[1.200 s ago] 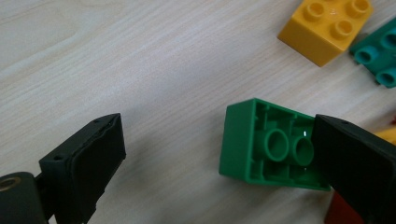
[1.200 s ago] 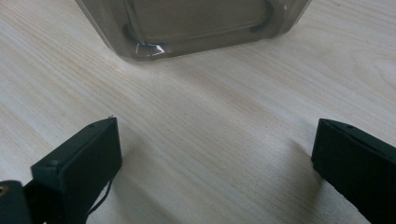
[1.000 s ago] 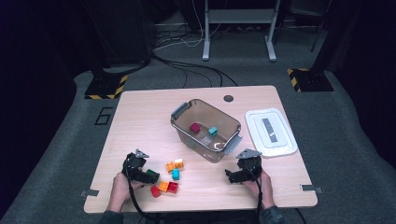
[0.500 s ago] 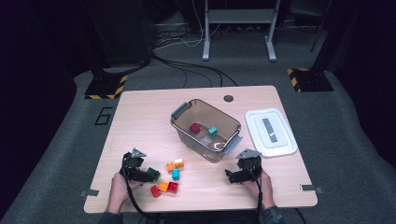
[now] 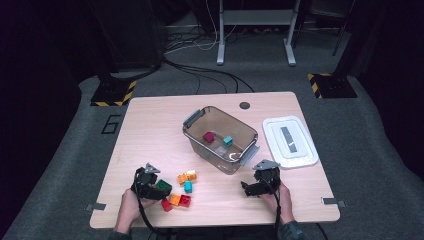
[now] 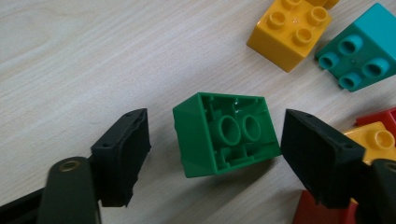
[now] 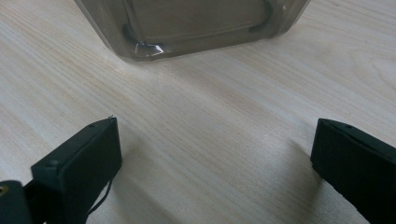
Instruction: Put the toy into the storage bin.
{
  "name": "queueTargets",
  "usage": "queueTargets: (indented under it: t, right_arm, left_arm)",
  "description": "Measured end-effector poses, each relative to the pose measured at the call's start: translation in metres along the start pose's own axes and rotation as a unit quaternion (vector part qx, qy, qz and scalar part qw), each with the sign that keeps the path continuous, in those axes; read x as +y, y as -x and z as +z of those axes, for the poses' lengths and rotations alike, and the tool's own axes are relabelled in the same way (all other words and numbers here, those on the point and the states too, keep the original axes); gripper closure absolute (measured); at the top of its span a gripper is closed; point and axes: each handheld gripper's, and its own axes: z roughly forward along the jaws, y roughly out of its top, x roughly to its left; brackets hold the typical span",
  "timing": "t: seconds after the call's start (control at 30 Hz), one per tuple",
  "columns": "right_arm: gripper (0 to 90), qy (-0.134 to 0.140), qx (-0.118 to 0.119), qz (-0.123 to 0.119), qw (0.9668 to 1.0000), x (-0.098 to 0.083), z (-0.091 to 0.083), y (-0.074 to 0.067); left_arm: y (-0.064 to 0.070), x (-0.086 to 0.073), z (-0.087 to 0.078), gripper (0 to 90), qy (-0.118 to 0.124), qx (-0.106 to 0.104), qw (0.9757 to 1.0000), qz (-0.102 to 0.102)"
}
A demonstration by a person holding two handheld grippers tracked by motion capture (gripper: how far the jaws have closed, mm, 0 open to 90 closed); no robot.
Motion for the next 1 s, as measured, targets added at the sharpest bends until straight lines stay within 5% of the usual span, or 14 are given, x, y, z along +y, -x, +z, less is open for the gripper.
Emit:
queueTargets:
  t: [0.23, 1.0]
  right_arm:
    - [1.1, 0.000, 0.000, 0.001, 1.0000, 0.0000, 0.0000, -0.0002]
    - [1.2, 0.000, -0.001, -0.001, 1.0000, -0.0001, 0.0001, 0.0002]
  left_arm:
    - [0.0000, 0.0008, 0.0015, 37.8, 0.004, 0.010, 0.9999, 0.002]
    - [-0.0032, 0.0027, -0.0006, 40.1, 0.020, 0.014, 0.9997, -0.003]
